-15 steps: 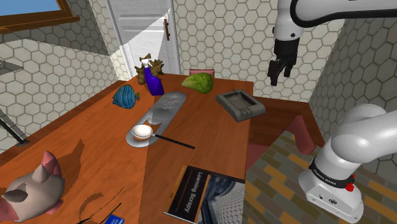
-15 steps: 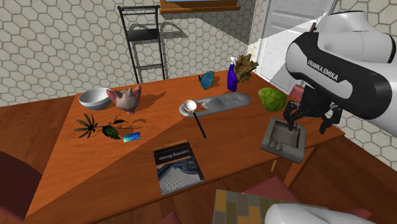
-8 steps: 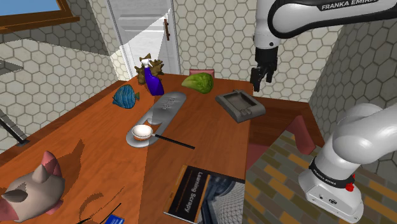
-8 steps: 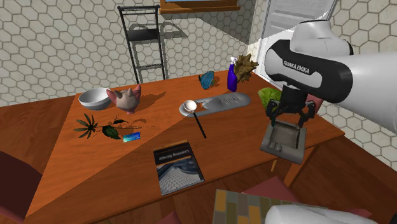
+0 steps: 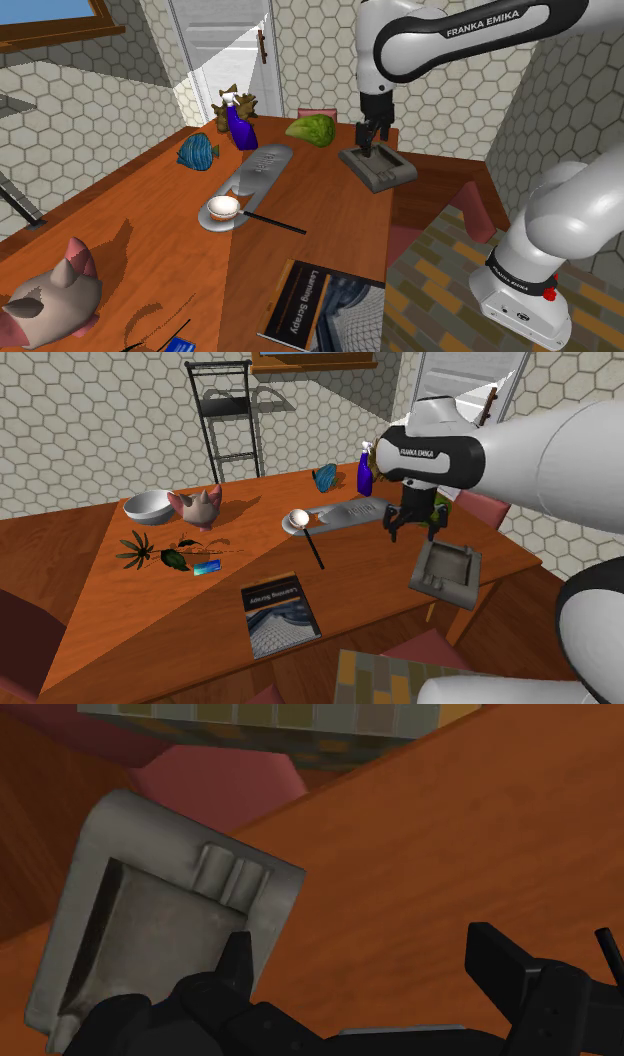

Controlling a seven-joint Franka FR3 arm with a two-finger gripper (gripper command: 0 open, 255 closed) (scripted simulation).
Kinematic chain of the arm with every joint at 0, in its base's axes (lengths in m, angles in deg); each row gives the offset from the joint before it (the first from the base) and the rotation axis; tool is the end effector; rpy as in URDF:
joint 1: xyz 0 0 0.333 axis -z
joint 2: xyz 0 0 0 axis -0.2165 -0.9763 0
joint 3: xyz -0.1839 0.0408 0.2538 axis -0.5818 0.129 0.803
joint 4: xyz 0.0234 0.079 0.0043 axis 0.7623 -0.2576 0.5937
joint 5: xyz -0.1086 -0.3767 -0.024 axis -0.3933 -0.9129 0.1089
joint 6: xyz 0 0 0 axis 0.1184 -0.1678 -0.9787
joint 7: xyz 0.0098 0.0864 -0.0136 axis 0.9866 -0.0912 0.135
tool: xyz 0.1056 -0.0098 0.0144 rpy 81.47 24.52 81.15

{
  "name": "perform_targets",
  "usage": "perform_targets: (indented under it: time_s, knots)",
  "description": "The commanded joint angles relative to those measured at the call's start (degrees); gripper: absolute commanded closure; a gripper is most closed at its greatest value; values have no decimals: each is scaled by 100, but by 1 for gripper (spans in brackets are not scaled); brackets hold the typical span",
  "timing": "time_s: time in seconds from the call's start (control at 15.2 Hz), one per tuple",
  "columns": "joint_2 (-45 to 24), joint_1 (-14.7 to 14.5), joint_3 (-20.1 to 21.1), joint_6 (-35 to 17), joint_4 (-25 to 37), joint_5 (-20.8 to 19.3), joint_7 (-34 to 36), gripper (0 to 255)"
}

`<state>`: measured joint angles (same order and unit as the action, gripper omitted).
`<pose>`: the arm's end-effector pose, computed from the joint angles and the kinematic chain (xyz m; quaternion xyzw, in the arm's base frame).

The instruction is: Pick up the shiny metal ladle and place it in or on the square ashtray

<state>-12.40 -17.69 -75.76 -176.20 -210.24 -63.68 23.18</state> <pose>0.4027 0.1091 0.5025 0.9971 0.0538 -0.0341 0.0422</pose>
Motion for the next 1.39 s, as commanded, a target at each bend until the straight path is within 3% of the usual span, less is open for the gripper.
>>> perform_targets:
  time_s: [0.0,0.66,1.32]
  knots:
    - [-397,-72,140,-200,204,-5,63,0]
    - [-2289,-438,757,-769,1505,-354,453,0]
    - [-4291,-1071,1106,-778,3361,-1094,845,0]
